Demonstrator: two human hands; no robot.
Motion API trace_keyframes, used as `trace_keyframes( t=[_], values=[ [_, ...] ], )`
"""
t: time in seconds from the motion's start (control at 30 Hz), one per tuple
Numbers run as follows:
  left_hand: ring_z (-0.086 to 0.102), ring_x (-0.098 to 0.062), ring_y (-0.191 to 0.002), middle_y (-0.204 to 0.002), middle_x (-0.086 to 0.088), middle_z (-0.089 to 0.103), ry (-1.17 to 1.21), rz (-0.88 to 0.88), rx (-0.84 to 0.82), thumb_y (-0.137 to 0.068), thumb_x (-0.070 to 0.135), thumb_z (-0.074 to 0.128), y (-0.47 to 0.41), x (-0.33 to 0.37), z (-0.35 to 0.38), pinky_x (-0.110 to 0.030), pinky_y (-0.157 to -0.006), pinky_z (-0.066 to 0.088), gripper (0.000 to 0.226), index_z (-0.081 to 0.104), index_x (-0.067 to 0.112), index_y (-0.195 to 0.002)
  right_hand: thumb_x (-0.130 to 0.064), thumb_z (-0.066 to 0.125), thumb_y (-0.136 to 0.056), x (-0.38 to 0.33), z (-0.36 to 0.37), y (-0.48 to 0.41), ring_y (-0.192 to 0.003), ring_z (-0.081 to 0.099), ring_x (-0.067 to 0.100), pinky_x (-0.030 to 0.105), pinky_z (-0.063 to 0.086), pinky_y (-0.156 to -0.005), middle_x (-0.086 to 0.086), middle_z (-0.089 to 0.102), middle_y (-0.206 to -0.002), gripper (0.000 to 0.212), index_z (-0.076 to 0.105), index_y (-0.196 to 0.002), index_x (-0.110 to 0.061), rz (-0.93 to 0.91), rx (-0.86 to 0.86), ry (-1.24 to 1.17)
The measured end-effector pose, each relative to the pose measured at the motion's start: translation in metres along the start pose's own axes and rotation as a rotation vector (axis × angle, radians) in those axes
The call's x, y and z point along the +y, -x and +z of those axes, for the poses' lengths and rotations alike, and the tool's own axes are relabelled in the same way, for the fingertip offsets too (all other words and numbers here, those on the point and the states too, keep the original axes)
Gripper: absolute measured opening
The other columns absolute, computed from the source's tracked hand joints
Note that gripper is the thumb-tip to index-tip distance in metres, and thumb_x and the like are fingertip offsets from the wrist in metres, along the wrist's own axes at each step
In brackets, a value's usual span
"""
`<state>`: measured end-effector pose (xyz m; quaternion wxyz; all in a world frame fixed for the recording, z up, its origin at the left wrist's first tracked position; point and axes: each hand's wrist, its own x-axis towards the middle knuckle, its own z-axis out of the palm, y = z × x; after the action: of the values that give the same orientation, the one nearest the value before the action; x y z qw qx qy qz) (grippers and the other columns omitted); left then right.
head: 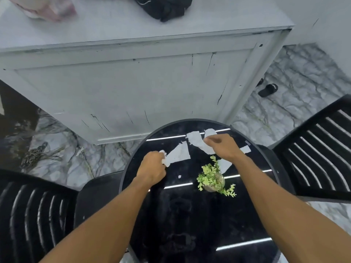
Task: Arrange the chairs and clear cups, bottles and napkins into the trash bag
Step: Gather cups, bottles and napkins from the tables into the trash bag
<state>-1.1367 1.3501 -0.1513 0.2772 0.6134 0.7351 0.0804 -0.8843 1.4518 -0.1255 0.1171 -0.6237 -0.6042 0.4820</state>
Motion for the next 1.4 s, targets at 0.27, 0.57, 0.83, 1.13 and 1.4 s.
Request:
trace_keyframes(
  t=[0.27, 0.57, 0.83, 1.13, 1.4],
  values=[
    [0.040, -0.033, -0.130, -0.156, -0.011, 0.026, -0.243, 0.004, -0.171, -0.082, 0.037, 0.076, -0.033, 0.024, 0.022, -0.047, -0.097, 0.048, 0.096, 0.014, 0.033, -0.156, -0.014, 0.083, -0.066, 0.051, -0.022, -0.011, -0.149, 0.011, 0.027, 0.051, 0.032, -0.113, 0.003, 0.007, -0.164, 0.109, 0.022, -0.154, -0.035, 0.042, -0.191, 0.789],
    [0.056, -0.027, -0.110, -0.116, -0.005, 0.057, -0.173, 0.168, -0.241, -0.080, -0.006, 0.055, -0.041, 0.022, 0.041, -0.038, -0.092, 0.052, 0.036, 0.069, 0.003, -0.112, 0.001, 0.067, -0.082, 0.061, -0.007, -0.019, -0.110, 0.053, 0.025, 0.034, 0.048, -0.094, 0.002, 0.058, -0.123, 0.050, 0.061, -0.129, -0.014, -0.087, -0.106, 0.774],
    [0.055, -0.019, -0.108, -0.118, 0.005, 0.055, -0.164, 0.215, -0.346, -0.083, 0.036, 0.073, -0.020, -0.003, 0.036, -0.036, -0.093, 0.051, 0.047, 0.065, 0.018, -0.125, 0.006, 0.063, -0.082, 0.045, 0.009, -0.020, -0.113, 0.058, 0.033, 0.041, 0.050, -0.096, 0.015, 0.058, -0.128, 0.068, 0.048, -0.143, -0.020, -0.091, -0.051, 0.627],
    [0.058, -0.023, -0.090, -0.103, 0.000, 0.057, -0.189, 0.281, -0.243, -0.076, -0.010, 0.046, -0.004, 0.003, 0.062, -0.038, -0.076, 0.053, 0.039, 0.070, 0.005, -0.103, 0.005, 0.065, -0.082, 0.043, 0.026, -0.028, -0.106, 0.056, 0.025, 0.037, 0.053, -0.082, 0.006, 0.052, -0.125, 0.026, 0.074, -0.104, -0.005, -0.180, 0.015, 0.790],
    [0.057, -0.024, -0.089, -0.099, -0.004, 0.057, -0.094, 0.164, -0.135, -0.077, -0.010, 0.050, -0.005, 0.001, 0.041, -0.037, -0.076, 0.054, 0.035, 0.068, 0.008, -0.101, 0.003, 0.061, -0.084, 0.027, 0.030, -0.031, -0.113, 0.058, 0.032, 0.036, 0.046, -0.095, 0.016, 0.064, -0.125, 0.037, 0.069, -0.118, -0.007, -0.159, -0.120, 0.668]
  ],
)
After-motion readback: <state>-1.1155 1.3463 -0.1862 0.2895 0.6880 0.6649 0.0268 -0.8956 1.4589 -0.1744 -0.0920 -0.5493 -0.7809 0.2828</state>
